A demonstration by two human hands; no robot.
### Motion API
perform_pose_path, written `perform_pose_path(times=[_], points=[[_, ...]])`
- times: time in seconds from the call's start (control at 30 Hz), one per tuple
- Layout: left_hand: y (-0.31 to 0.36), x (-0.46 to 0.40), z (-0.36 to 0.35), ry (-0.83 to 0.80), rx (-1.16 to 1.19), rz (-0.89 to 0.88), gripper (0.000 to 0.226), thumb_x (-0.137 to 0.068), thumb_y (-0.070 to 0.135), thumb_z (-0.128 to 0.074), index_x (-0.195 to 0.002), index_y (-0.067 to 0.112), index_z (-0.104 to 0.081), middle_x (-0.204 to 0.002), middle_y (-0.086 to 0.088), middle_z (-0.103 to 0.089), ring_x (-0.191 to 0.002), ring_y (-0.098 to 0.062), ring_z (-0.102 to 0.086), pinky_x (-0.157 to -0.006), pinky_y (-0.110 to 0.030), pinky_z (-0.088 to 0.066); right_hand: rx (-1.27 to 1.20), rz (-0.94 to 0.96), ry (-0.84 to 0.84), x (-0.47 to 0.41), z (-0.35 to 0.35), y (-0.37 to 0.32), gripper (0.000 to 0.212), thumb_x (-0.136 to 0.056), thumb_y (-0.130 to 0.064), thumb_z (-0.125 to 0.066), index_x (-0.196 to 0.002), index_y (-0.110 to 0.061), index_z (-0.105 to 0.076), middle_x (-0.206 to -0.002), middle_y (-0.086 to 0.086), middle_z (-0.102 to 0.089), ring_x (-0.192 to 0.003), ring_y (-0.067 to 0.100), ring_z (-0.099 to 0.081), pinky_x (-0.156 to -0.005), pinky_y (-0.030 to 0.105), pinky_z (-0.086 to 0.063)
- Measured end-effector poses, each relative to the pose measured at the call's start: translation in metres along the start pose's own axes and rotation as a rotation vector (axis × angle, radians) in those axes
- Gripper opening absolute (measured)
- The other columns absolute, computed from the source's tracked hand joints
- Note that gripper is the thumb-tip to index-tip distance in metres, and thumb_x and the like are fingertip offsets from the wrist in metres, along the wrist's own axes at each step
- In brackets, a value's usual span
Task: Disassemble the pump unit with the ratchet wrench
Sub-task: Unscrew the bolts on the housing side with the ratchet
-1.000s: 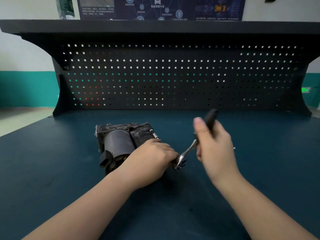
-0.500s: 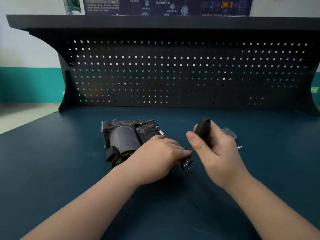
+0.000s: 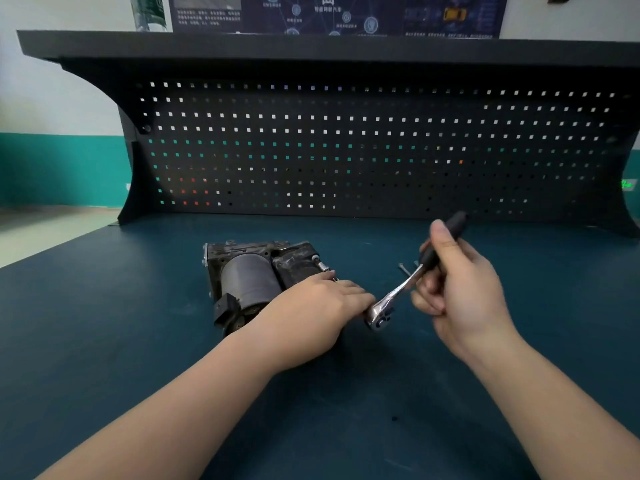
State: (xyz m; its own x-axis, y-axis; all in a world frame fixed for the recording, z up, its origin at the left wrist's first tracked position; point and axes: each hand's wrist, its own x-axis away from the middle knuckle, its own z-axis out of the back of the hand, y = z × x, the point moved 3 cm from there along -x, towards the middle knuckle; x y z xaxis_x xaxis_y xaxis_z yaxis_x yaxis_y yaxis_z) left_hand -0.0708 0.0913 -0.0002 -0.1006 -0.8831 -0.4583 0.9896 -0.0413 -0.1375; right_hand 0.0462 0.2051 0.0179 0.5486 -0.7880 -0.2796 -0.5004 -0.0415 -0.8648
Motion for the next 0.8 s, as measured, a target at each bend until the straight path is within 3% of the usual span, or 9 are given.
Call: perform_pose_path(times=[0.1, 0.17, 0.33, 0.43, 0.5, 0.6, 0.67, 0.73, 0.8], points=[[-0.001, 0.000, 0.001, 0.037, 0.034, 0.018, 0.037, -0.085, -0.008, -0.048, -0.113, 0.012, -0.061, -0.107, -0.001, -0.065, -0.101, -0.019, -0.057, -0.094, -0.025, -0.034, -0.178, -0.355, 0.198, -0.004, 0.015, 0.016, 0.035, -0.095, -0.039, -0.054, -0.070, -0.016, -0.044, -0.047, -0.002, -0.032, -0.028, 0.006, -0.021, -0.030, 0.013, -0.018], [0.000, 0.000, -0.002, -0.003, 0.006, -0.013, 0.035, -0.088, -0.005, -0.049, -0.116, 0.013, -0.061, -0.110, 0.001, -0.065, -0.105, -0.018, -0.057, -0.095, -0.028, -0.035, -0.155, -0.381, 0.248, -0.002, 0.018, 0.022, 0.034, -0.097, -0.036, -0.051, -0.070, -0.017, -0.044, -0.047, -0.002, -0.031, -0.028, 0.006, -0.020, -0.031, 0.012, -0.017], [0.001, 0.002, -0.002, -0.025, -0.054, -0.024, 0.036, -0.084, -0.002, -0.056, -0.117, 0.010, -0.065, -0.115, -0.003, -0.068, -0.113, -0.020, -0.061, -0.100, -0.037, -0.041, 0.181, 0.199, -0.090, 0.006, -0.001, 0.007, 0.037, -0.092, -0.046, -0.057, -0.076, -0.015, -0.047, -0.045, -0.007, -0.038, -0.036, 0.008, -0.031, -0.037, 0.020, -0.027], [0.001, 0.002, -0.005, -0.032, -0.082, -0.012, 0.035, -0.087, -0.001, -0.050, -0.117, 0.009, -0.063, -0.115, -0.005, -0.067, -0.114, -0.022, -0.059, -0.106, -0.036, -0.034, 0.376, 0.310, -0.174, 0.014, -0.012, 0.003, 0.036, -0.087, -0.055, -0.056, -0.076, -0.022, -0.050, -0.053, -0.007, -0.044, -0.044, 0.009, -0.038, -0.045, 0.024, -0.033], [0.000, 0.001, -0.006, -0.007, -0.073, 0.016, 0.033, -0.088, -0.001, -0.047, -0.114, 0.010, -0.063, -0.110, -0.005, -0.066, -0.109, -0.023, -0.059, -0.105, -0.032, -0.032, 0.240, 0.181, -0.053, 0.011, -0.005, 0.004, 0.038, -0.093, -0.049, -0.054, -0.076, -0.016, -0.047, -0.045, -0.006, -0.039, -0.036, 0.008, -0.032, -0.037, 0.020, -0.027], [-0.001, -0.002, -0.004, 0.060, -0.014, 0.066, 0.029, -0.087, -0.002, -0.047, -0.107, 0.011, -0.064, -0.100, -0.003, -0.066, -0.099, -0.022, -0.059, -0.101, -0.028, -0.033, -0.096, -0.278, 0.234, 0.006, 0.013, 0.021, 0.039, -0.099, -0.039, -0.048, -0.070, -0.014, -0.043, -0.042, -0.002, -0.032, -0.029, 0.007, -0.021, -0.031, 0.014, -0.018], [0.000, -0.002, -0.004, 0.039, -0.028, 0.038, 0.026, -0.088, 0.000, -0.050, -0.106, 0.012, -0.065, -0.098, -0.002, -0.067, -0.097, -0.023, -0.060, -0.098, -0.029, -0.035, -0.228, -0.473, 0.334, 0.009, 0.017, 0.030, 0.037, -0.099, -0.035, -0.049, -0.069, -0.014, -0.042, -0.048, -0.001, -0.033, -0.029, 0.006, -0.021, -0.032, 0.011, -0.017], [0.001, -0.001, -0.005, 0.004, -0.047, -0.002, 0.026, -0.091, 0.006, -0.051, -0.111, 0.014, -0.065, -0.102, 0.000, -0.067, -0.100, -0.021, -0.060, -0.096, -0.031, -0.038, -0.178, -0.451, 0.316, 0.009, 0.016, 0.029, 0.035, -0.098, -0.033, -0.052, -0.070, -0.014, -0.042, -0.049, -0.001, -0.032, -0.030, 0.006, -0.021, -0.032, 0.012, -0.017], [0.000, 0.001, -0.005, 0.002, -0.050, -0.021, 0.028, -0.091, 0.008, -0.054, -0.116, 0.016, -0.064, -0.110, 0.002, -0.068, -0.106, -0.018, -0.060, -0.097, -0.033, -0.041, -0.008, -0.190, 0.186, 0.005, 0.011, 0.018, 0.033, -0.097, -0.035, -0.054, -0.073, -0.015, -0.043, -0.047, -0.001, -0.032, -0.033, 0.007, -0.023, -0.035, 0.016, -0.019]])
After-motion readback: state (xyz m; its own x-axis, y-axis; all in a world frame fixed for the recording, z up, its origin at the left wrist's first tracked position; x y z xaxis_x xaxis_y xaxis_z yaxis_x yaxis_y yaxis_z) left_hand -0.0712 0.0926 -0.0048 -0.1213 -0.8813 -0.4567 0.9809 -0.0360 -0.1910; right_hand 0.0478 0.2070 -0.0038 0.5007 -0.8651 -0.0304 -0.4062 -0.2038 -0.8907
